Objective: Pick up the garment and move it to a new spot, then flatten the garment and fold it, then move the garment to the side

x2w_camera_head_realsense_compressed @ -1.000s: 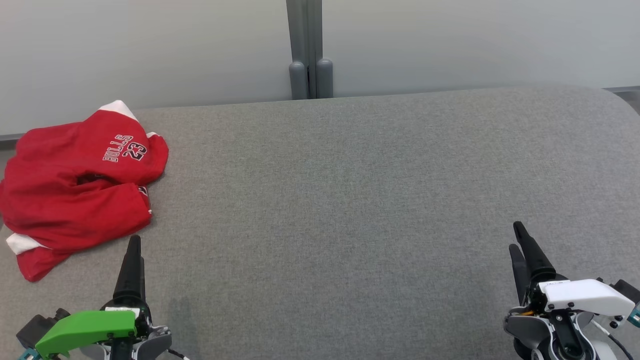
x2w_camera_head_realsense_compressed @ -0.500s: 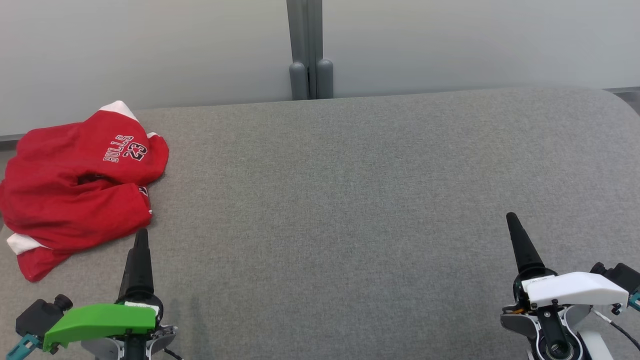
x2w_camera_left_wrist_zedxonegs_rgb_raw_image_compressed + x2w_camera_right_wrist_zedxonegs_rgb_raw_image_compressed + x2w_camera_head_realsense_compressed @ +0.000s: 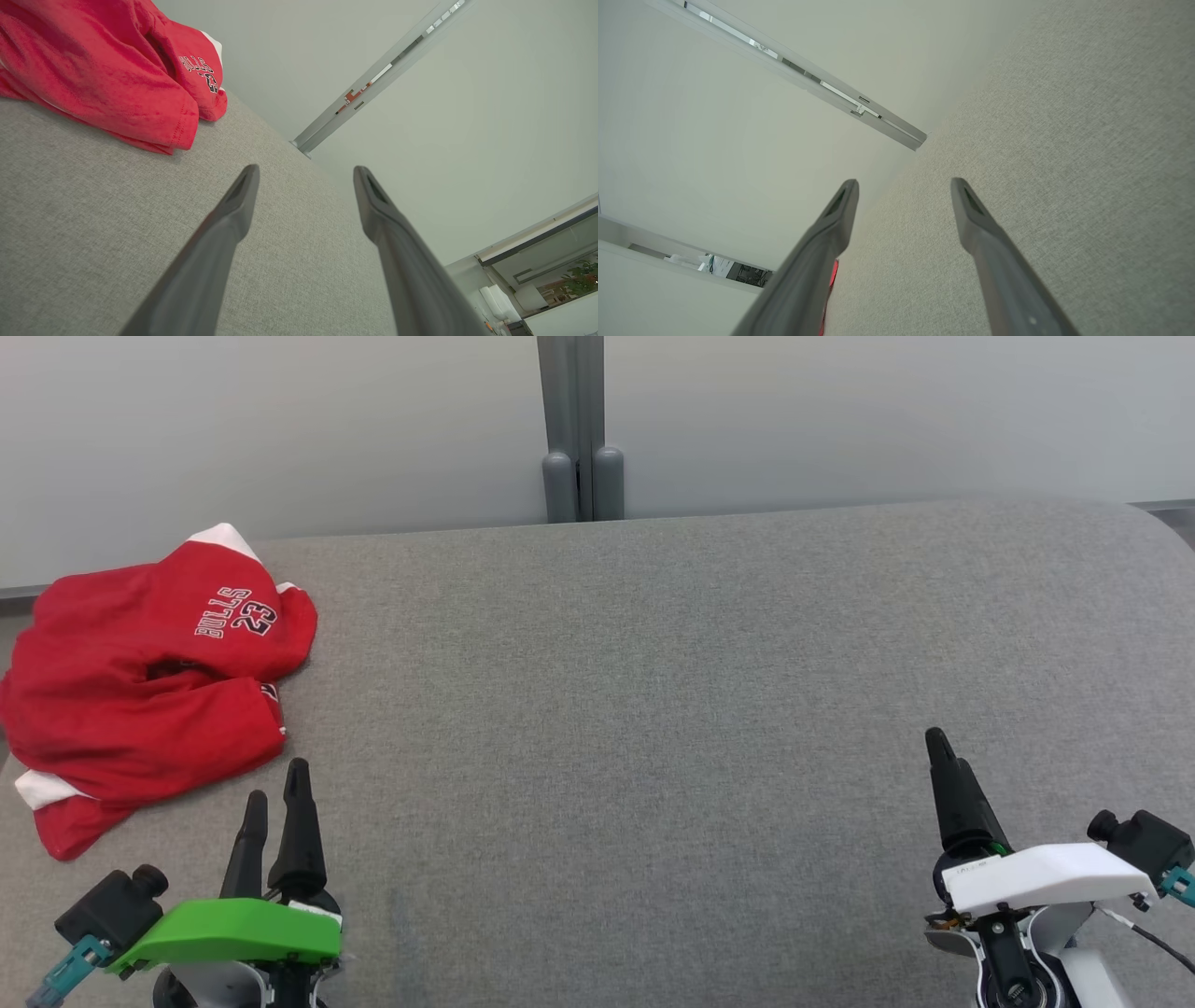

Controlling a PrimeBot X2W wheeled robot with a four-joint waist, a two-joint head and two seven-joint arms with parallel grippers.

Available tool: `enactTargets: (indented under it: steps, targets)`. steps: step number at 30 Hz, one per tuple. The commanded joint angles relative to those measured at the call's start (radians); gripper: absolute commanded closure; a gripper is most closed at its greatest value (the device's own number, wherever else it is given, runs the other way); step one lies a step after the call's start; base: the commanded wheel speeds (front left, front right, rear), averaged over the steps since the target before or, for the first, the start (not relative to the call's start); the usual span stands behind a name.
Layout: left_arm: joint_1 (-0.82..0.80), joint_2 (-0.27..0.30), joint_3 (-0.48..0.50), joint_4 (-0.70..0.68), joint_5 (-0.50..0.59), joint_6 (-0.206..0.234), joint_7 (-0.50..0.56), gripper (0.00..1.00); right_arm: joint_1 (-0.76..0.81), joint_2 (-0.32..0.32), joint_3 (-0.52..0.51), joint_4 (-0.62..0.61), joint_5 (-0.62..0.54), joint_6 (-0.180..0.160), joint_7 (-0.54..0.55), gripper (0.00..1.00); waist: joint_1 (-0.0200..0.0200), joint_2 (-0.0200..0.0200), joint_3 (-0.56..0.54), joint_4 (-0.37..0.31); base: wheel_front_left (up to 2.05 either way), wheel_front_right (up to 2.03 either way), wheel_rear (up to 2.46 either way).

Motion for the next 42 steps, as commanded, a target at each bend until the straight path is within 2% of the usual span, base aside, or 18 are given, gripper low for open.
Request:
enactTargets:
  steps: [1,24,42]
  targets:
    - [-0.002,0.008,-0.006,-0.017,0.040,0.001,-0.012,0.00,-0.007,-0.009,0.005,-0.019,-0.034,0.000,-0.012,0.00,0.0000,0.0000,0.000,0.001,0.00,0.00,0.00]
    - [0.015,0.011,-0.043,-0.017,0.359,0.011,-0.078,0.00,0.009,-0.018,0.040,-0.022,-0.295,0.001,-0.079,0.00,0.0000,0.0000,-0.003,0.006,0.00,0.00,0.00]
    - [0.018,0.012,-0.061,0.022,0.542,0.041,-0.122,0.00,0.015,-0.016,0.048,-0.011,-0.480,0.001,-0.122,0.00,0.0000,0.0000,-0.006,0.009,0.00,0.00,0.00]
